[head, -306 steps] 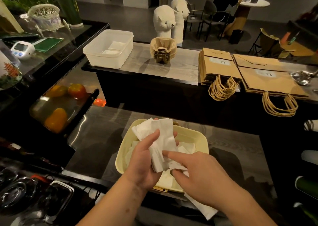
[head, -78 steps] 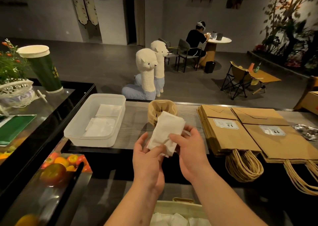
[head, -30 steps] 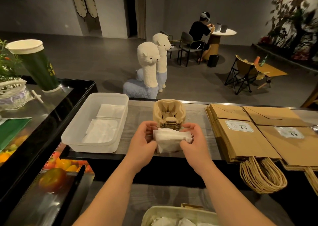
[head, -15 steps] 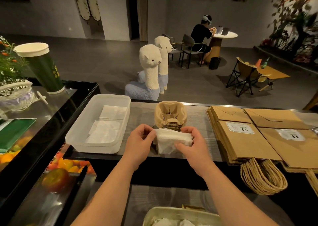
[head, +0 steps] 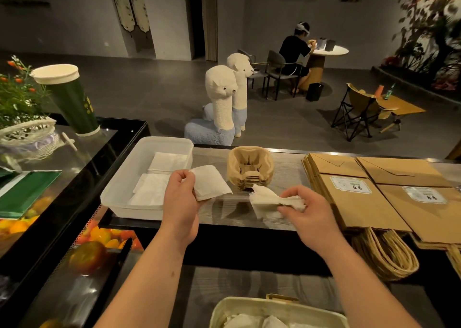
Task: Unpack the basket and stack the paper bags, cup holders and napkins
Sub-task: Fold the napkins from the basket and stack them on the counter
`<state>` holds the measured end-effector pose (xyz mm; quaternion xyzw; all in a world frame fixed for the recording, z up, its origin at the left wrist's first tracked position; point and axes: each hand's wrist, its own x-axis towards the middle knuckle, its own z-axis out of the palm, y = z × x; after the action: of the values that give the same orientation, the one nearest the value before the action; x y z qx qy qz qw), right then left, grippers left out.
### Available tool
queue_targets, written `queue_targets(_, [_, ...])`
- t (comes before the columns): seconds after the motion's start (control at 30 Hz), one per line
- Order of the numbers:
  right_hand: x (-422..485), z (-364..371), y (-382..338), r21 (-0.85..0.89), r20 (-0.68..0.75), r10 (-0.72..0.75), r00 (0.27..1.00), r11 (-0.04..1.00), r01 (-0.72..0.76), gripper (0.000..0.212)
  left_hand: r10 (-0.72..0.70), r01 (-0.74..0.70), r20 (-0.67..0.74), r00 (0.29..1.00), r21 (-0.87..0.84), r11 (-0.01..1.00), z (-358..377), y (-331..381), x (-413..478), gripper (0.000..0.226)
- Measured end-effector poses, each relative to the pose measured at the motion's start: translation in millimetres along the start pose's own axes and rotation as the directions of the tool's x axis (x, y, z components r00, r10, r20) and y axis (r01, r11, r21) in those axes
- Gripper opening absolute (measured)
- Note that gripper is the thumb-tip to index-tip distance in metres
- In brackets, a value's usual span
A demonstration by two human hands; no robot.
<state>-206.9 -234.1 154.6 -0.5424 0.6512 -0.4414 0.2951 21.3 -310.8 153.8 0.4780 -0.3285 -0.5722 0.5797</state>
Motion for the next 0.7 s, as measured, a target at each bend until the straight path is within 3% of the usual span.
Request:
queue_targets(0.1, [-8.9,-24.3,-23.0,0.011,0.240,-0.014,0.971,1.000,0.012,0.028,0.082,-0.090,0.058,0.995,0.142,0.986,0.6,-6.5,-2.9,0.018])
queue_targets(0.23, [-6.1,-19.2,-37.7,0.225,0.435,0.015,0.901,0.966,-0.125,0.024,-0.007,-0.041,0.343,0.939,0.132,0.990,6.6,-10.7,-18.3,0.021])
queue_targets(0.3, [-3.4,-8.3,-31.6,0.275,0.396,0.044,0.917,0.947,-0.164,0.023,-0.057,0.013,0.456,0.888,0.100,0.995,9.4,-12.3,-27.1,0.013])
queue_targets(0.47, [-1.5,-0.3,-13.1,0.315,0.319,0.073,0.945,0.932,-0.178,0.024,-0.097,0.051,0.554,0.827,0.098,0.994,13.0,-20.3,-32.9,0.010])
queue_targets(0.7, [5.6,10.1,-17.1,0.285,0.221,0.206,0.953,0.921,-0.265,0.018,-0.045,0.024,0.520,0.853,0.047,0.999,15.6,-27.6,-24.5,0.004])
